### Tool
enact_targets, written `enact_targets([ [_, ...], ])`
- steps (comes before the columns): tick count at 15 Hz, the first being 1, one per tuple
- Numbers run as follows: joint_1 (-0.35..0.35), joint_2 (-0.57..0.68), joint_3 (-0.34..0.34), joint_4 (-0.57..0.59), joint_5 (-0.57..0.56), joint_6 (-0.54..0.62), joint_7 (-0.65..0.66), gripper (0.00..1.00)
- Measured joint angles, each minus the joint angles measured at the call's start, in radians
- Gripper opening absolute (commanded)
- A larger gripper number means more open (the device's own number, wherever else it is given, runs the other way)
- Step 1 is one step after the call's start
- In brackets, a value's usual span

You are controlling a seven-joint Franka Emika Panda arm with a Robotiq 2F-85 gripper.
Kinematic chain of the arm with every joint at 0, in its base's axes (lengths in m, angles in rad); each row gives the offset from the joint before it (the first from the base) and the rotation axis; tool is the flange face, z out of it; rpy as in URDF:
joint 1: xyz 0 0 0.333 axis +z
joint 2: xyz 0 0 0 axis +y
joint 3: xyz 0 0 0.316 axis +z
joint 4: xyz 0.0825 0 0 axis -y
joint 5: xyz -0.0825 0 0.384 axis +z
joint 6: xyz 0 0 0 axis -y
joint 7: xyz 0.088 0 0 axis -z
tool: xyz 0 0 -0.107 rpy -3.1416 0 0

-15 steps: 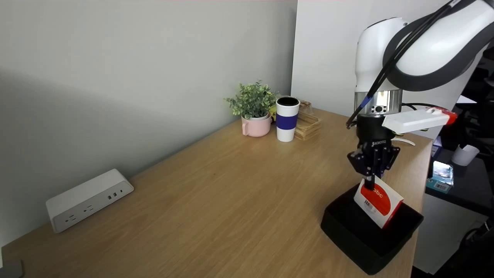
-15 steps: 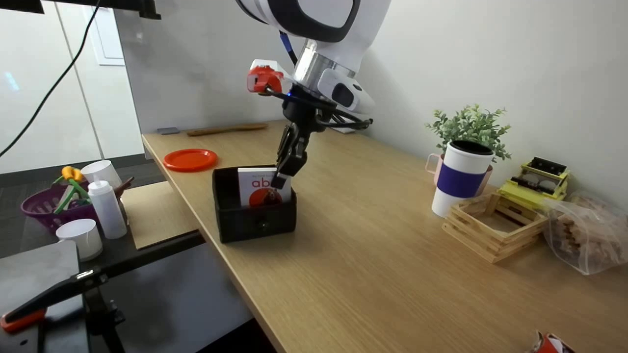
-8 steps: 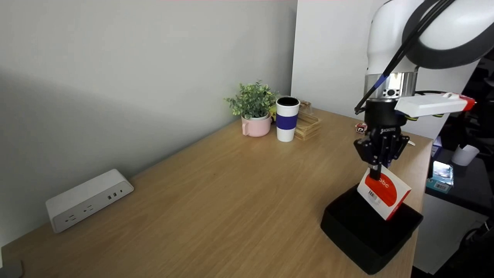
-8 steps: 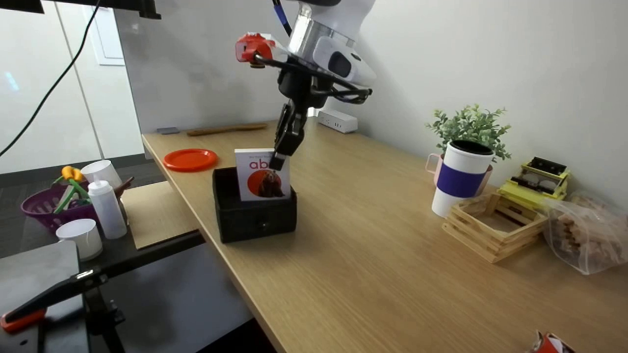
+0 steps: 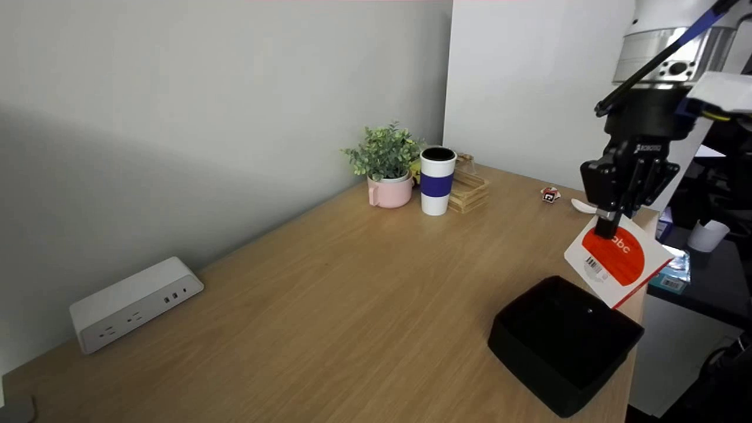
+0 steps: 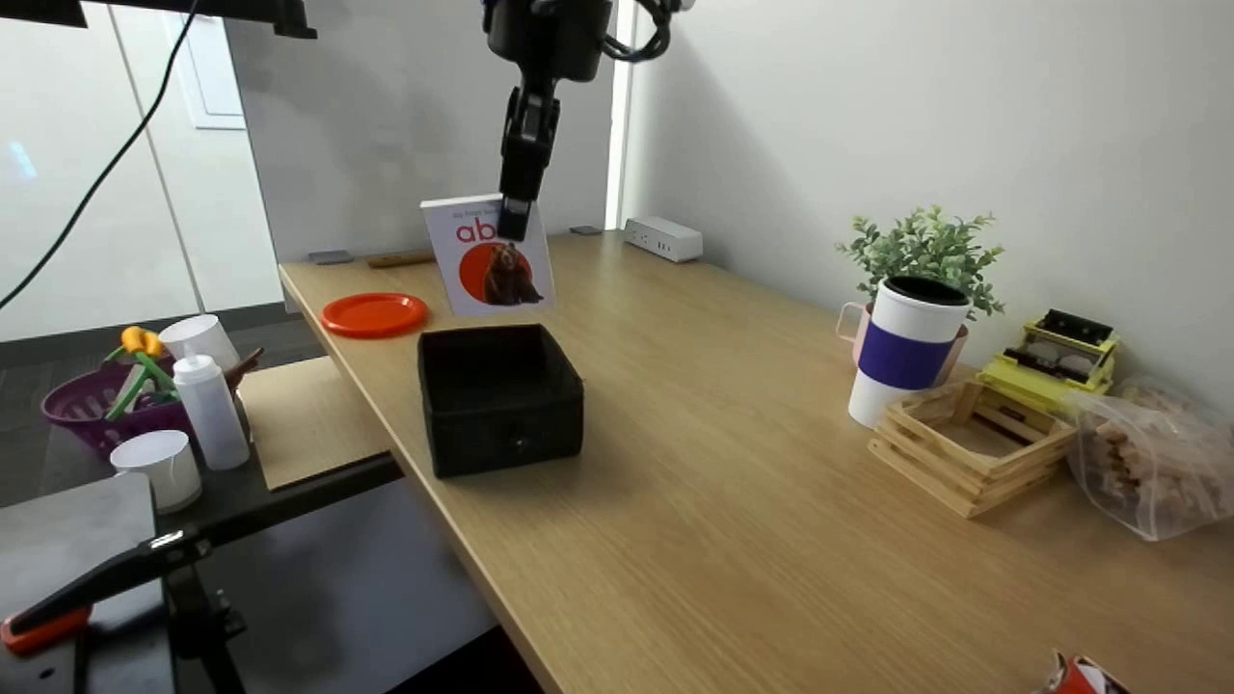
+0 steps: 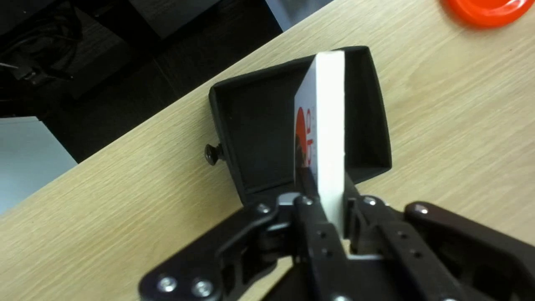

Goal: Take the book from the black box and place it on the table then put it back in the black box

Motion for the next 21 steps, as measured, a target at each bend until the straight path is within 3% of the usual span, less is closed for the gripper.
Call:
enact_targets([
  [6,-0.063,-0.129,-0.031,-0.052,-0.001,0.000,0.090,0.04],
  [11,-0.121,-0.142,-0.086,-0.083,0.016,0.000,0.081,0.04],
  [13,-0.129,-0.128,-0.108,-0.094,0.035,0.000,0.044,0.04],
  [17,-0.130,-0.040,-0.130,-0.094,0.022,-0.023,-0.150,0.04],
  [21,-0.130,0.078,-0.130,-0.072,-0.076,-0.062,-0.256,0.04],
])
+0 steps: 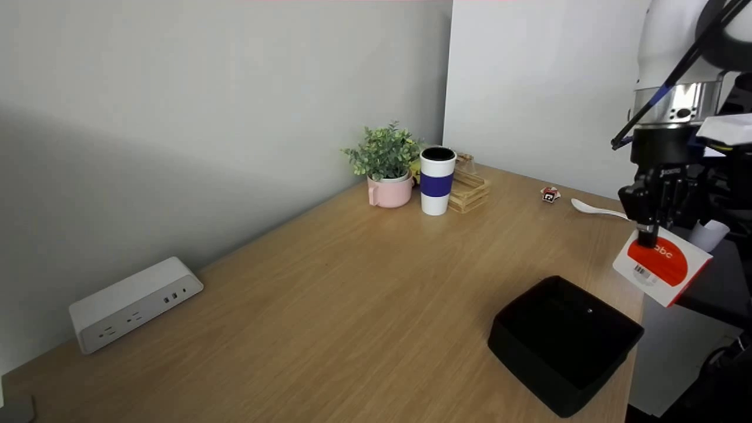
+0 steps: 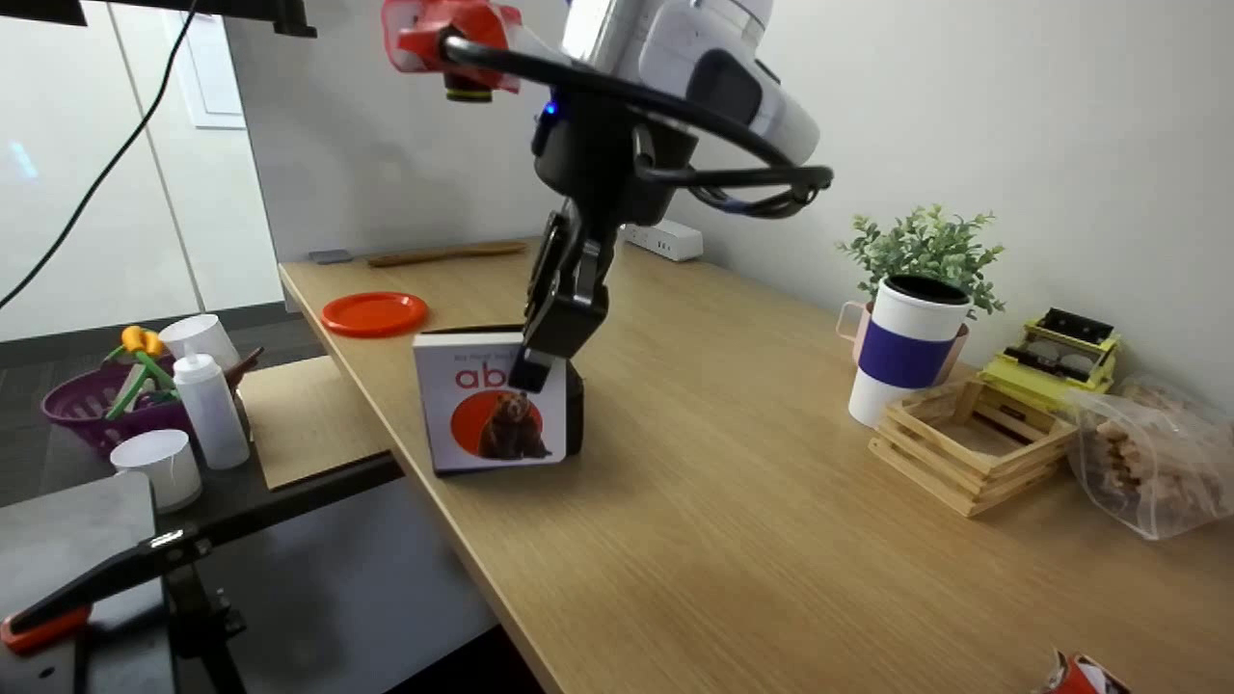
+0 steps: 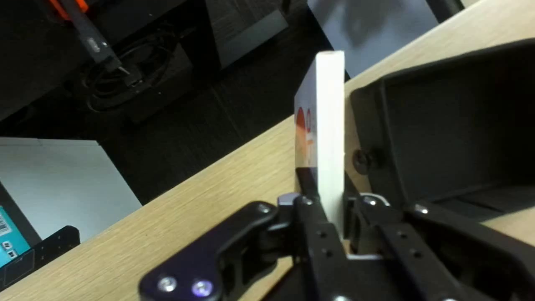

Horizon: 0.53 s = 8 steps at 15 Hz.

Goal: Take the book from the black box and place it on the table then put it back in the black box

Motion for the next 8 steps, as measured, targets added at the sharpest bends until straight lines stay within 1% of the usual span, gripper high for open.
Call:
enact_targets([
  [5,0.008,0.113,0.010,0.070,-0.194,-0.078,-0.037,0.04],
  [6,0.011,0.124,0.013,0.085,-0.217,-0.079,-0.042,0.04],
  [8,0.018,0.133,0.021,0.116,-0.222,-0.069,-0.046,0.04],
])
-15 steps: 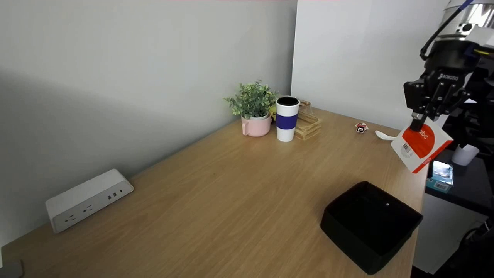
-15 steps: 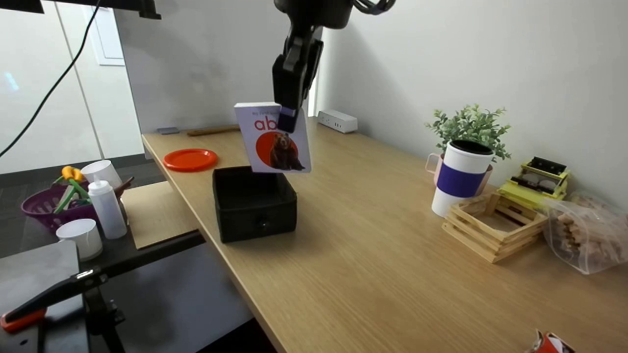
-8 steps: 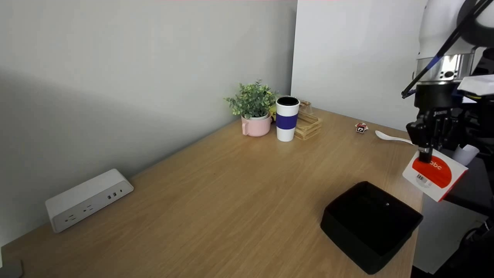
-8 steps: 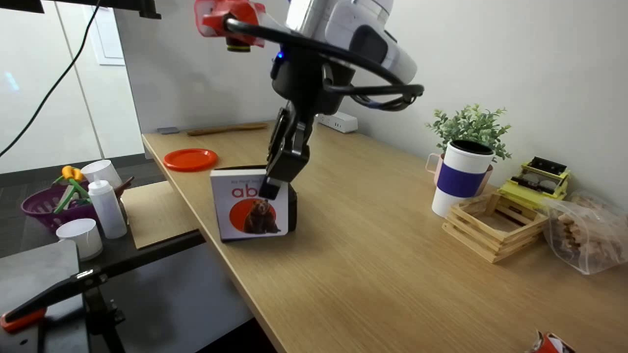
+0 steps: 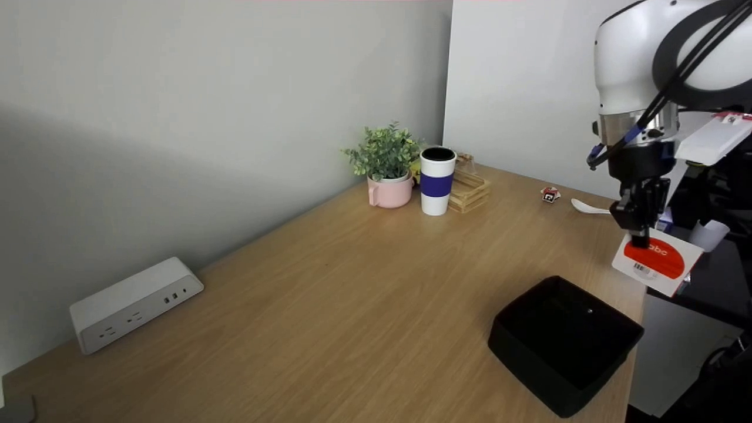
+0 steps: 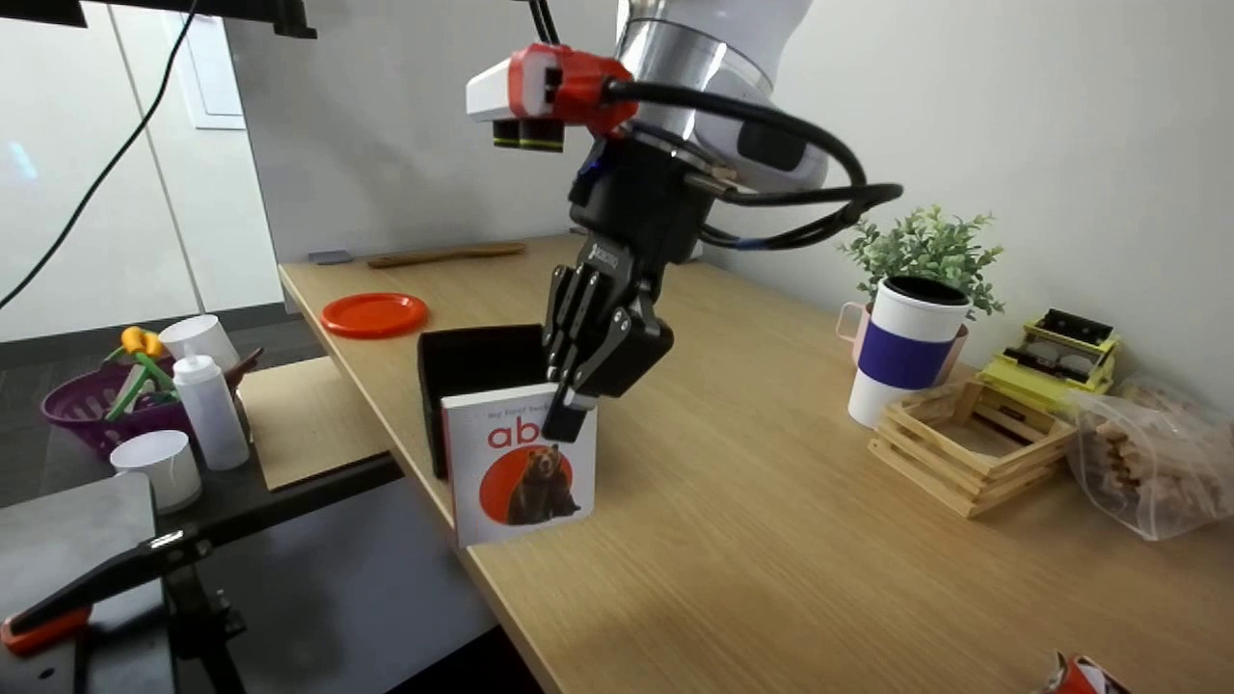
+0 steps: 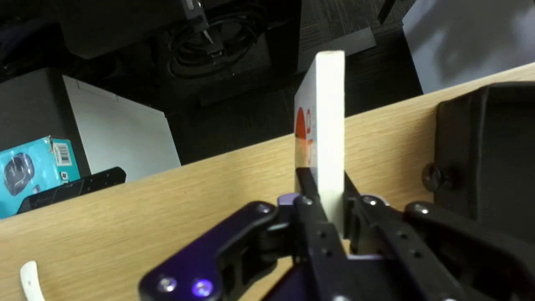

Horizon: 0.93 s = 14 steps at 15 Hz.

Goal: Take the book from the black box and place it on the table then put it back in the black box

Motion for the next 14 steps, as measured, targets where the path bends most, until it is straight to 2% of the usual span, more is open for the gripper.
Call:
enact_targets([
  [5,0.004,0.000,0.010,0.065,0.090,0.093,-0.003,0.04],
  [8,0.004,0.015,0.011,0.097,0.094,0.104,0.004,0.04],
  [14,-0.004,0.141,0.002,0.182,0.110,0.104,0.014,0.04],
])
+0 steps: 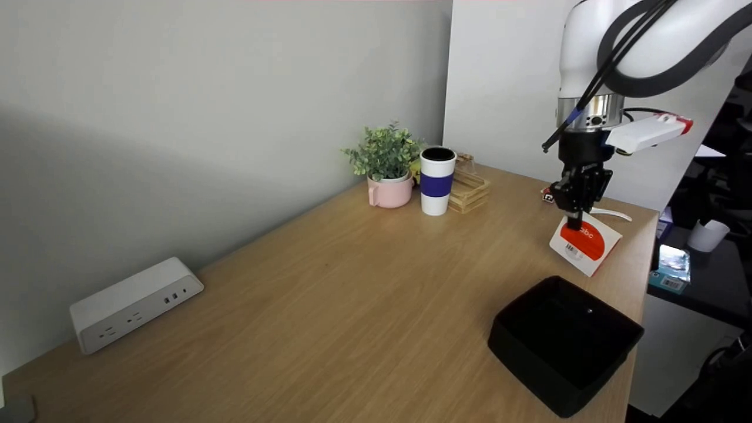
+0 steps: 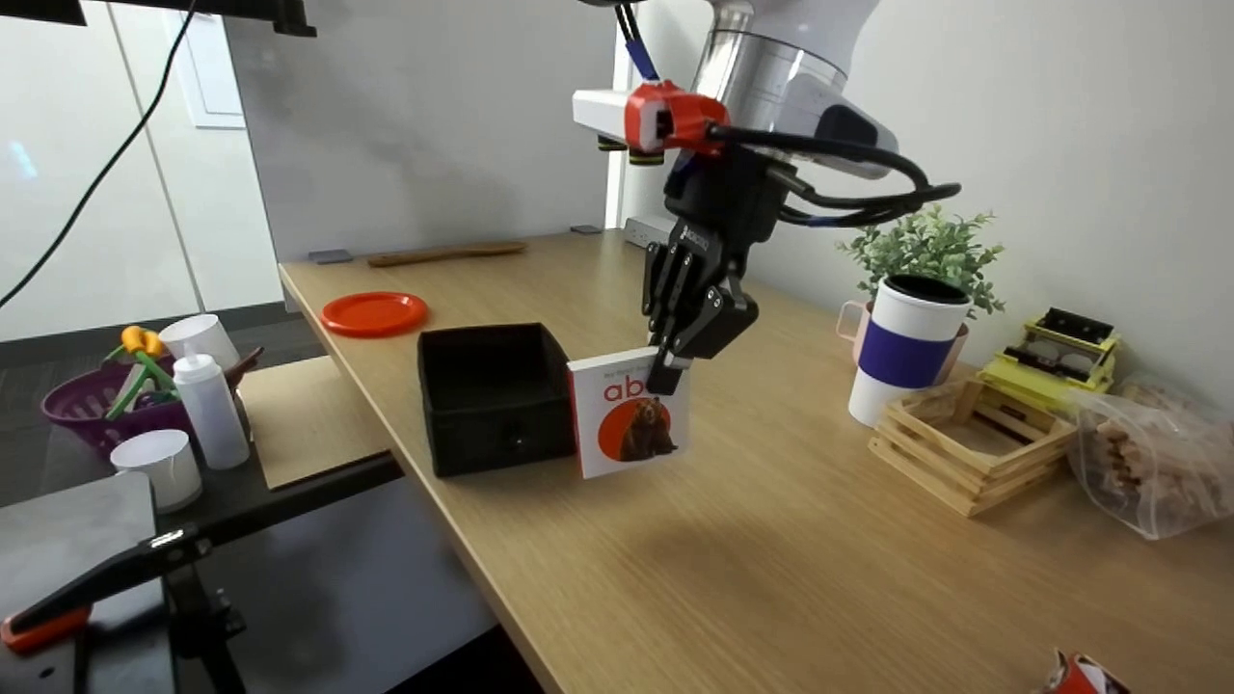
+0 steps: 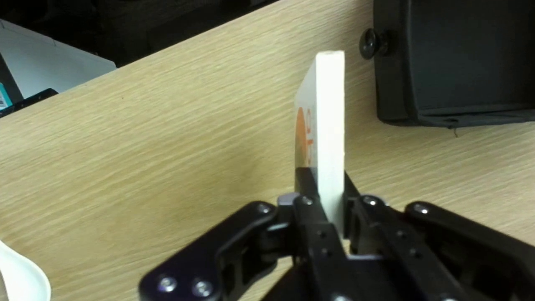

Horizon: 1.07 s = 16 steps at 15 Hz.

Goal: Take the book from the black box and place it on the table then put it back in the black box

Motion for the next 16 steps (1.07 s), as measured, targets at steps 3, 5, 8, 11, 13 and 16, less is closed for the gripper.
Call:
enact_targets([
  [3,-0.001,0.060,0.000,0.047,0.019,0.000,-0.002,0.04],
  [5,-0.001,0.088,0.000,0.070,0.023,0.000,-0.002,0.04],
  [8,-0.001,0.113,0.000,0.092,0.028,0.000,-0.002,0.04],
  [11,-0.001,0.126,0.000,0.102,0.030,0.000,-0.002,0.04],
  [13,-0.001,0.127,0.000,0.104,0.030,0.000,-0.002,0.04],
  [16,-0.001,0.127,0.000,0.106,0.030,0.000,-0.002,0.04],
])
